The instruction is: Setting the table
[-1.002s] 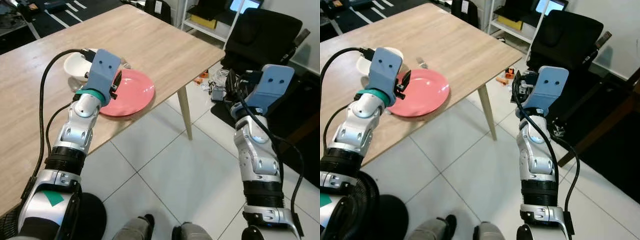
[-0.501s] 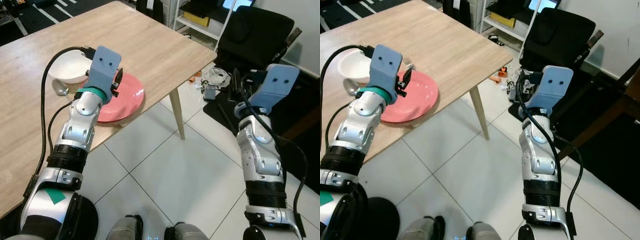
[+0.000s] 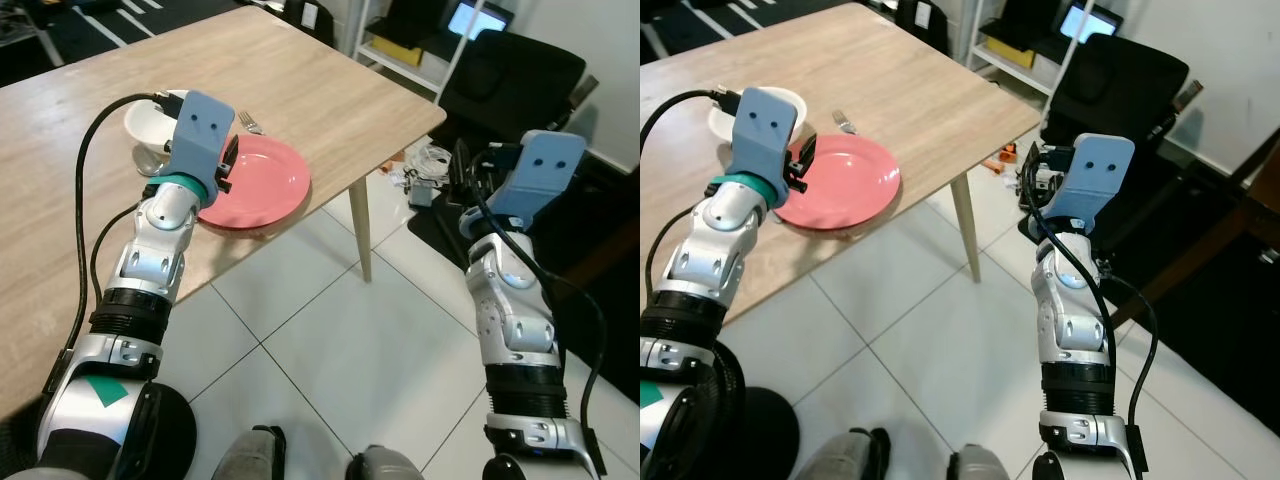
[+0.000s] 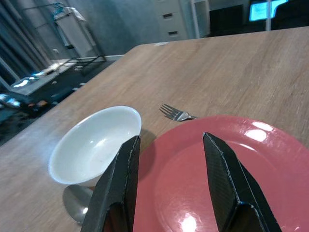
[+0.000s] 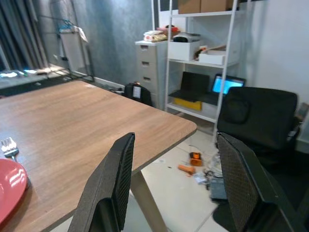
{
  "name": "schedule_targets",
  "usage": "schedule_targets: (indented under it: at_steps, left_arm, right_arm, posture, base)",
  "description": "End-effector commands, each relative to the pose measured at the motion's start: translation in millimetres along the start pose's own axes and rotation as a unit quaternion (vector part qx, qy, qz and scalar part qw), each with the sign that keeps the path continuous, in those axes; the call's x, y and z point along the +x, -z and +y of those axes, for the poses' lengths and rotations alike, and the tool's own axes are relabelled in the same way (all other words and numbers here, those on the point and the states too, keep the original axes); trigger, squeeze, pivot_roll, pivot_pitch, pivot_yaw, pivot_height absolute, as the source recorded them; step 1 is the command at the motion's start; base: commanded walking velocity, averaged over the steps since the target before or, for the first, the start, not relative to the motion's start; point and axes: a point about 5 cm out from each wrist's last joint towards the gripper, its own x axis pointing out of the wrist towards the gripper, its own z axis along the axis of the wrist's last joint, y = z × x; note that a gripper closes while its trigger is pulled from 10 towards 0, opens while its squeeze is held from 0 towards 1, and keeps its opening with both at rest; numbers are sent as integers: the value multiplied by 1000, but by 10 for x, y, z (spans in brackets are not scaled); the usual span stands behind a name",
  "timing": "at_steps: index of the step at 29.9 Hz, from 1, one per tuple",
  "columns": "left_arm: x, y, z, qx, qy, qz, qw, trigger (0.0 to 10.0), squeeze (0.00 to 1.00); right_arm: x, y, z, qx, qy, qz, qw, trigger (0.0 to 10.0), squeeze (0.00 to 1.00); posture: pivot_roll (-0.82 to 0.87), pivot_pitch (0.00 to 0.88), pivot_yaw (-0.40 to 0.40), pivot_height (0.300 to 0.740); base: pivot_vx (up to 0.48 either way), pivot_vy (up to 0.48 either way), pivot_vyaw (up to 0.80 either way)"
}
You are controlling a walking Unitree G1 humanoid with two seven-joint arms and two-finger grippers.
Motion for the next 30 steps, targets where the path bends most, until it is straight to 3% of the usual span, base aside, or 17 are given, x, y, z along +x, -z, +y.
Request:
schedule_targets:
  at_steps: [1,15,17,20,21,22,23,25,26,28,30]
  left_arm:
    - [9,1,-44,-1,5,0,1000,10000,0]
    - [-1,29,-44,6,22,7,1000,10000,0]
    - [-34,78,10,54,69,18,996,10000,0]
    - [-34,78,10,54,69,18,996,10000,0]
    - [-63,105,52,88,95,23,991,10000,0]
    - [-63,105,52,88,95,23,991,10000,0]
    - [-316,351,302,291,212,52,931,10000,0]
    - [-316,351,302,291,212,52,931,10000,0]
    - [-418,461,387,347,250,71,901,10000,0]
    - [-418,461,387,347,250,71,901,10000,0]
    - [-606,657,543,417,288,108,855,10000,0]
  right_arm:
    - [-7,15,-46,-1,8,6,1000,10000,0]
    - [-18,18,-43,-2,7,7,1000,10000,0]
    - [-30,27,-45,-2,8,8,1000,10000,0]
    - [-30,27,-45,-2,8,8,1000,10000,0]
    - [-36,31,-44,-2,8,9,1000,10000,0]
    - [-36,31,-44,-2,8,9,1000,10000,0]
    - [-63,80,-28,1,5,18,1000,10000,0]
    - [-63,80,-28,1,5,18,1000,10000,0]
    - [-71,101,-19,2,4,22,1000,10000,0]
    - [-71,101,-19,2,4,22,1000,10000,0]
    - [-94,120,18,3,-4,26,1000,10000,0]
  posture:
    - [-10,0,70,740]
    - [-10,0,75,740]
    - [-9,0,76,740]
    - [-9,0,76,740]
    - [0,2,80,740]
    - [0,2,80,740]
    - [16,11,76,740]
    - [16,11,76,740]
    - [16,11,76,740]
    - [16,11,76,740]
    - [35,44,78,740]
  base:
    - [0,0,0]
    - [0,0,0]
    - [0,0,0]
    - [0,0,0]
    - [0,0,0]
    - [0,0,0]
    - [0,0,0]
    - [0,0,0]
    - [0,0,0]
    - [0,0,0]
    - [0,0,0]
